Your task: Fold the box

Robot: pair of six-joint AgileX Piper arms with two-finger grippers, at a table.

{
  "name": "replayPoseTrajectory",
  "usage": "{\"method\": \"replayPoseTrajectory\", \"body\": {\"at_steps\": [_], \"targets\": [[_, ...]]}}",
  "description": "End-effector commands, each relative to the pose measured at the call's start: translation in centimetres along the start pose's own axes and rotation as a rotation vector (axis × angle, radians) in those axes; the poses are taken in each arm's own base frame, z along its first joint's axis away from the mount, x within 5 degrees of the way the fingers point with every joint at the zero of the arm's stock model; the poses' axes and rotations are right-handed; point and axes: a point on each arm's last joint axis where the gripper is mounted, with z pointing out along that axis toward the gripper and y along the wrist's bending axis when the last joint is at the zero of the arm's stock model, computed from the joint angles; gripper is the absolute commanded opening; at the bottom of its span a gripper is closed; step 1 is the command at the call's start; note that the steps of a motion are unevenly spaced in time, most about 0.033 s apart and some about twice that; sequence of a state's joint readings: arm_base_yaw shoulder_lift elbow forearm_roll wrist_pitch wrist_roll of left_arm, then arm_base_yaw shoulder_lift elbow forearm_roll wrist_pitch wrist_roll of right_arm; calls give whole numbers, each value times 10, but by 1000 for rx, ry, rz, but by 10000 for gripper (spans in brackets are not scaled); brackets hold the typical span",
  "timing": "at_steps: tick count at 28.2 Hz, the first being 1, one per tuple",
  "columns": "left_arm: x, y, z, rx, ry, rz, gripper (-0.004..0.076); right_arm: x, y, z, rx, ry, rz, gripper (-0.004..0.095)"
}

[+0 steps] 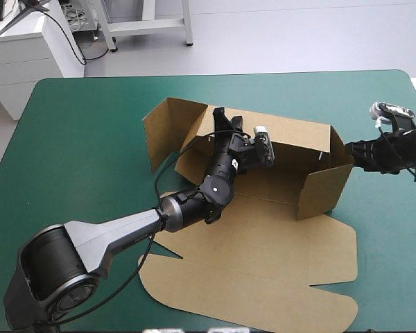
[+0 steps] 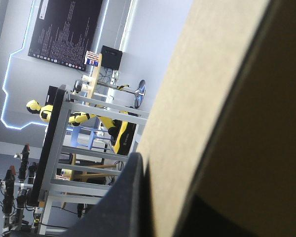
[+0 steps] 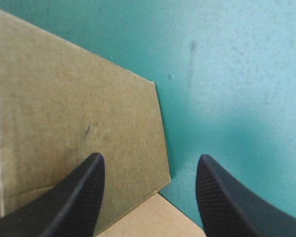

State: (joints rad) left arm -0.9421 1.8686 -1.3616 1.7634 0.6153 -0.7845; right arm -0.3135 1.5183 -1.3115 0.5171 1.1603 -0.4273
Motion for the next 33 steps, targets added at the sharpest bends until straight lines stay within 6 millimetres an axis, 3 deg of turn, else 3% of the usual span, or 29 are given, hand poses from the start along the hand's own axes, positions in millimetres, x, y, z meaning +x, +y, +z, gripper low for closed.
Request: {"method": "replayPoseTrajectory", "body": {"at_steps": [1,7,13,22,29,33], "targets": [[-6,11,-8,22,-28,-133,-8,7,18,-19,-39,-141,-60,509],[-7,10,-8,34,-46,16,-8,43,22,-4,-81,-199,-92,509],[-10,7,-8,53,-75,105,-8,61,25,3,-103,-289,-160,509],[-10,8,-8,52,-74,105,-8,64,27,4,-110,-278,-276,509],[-10,8,-8,51,-72,105,-8,54,26,3,-77,-398,-410,509],[-10,8,-8,52,-74,105,-8,49,28,11,-157,-419,-457,509]]}}
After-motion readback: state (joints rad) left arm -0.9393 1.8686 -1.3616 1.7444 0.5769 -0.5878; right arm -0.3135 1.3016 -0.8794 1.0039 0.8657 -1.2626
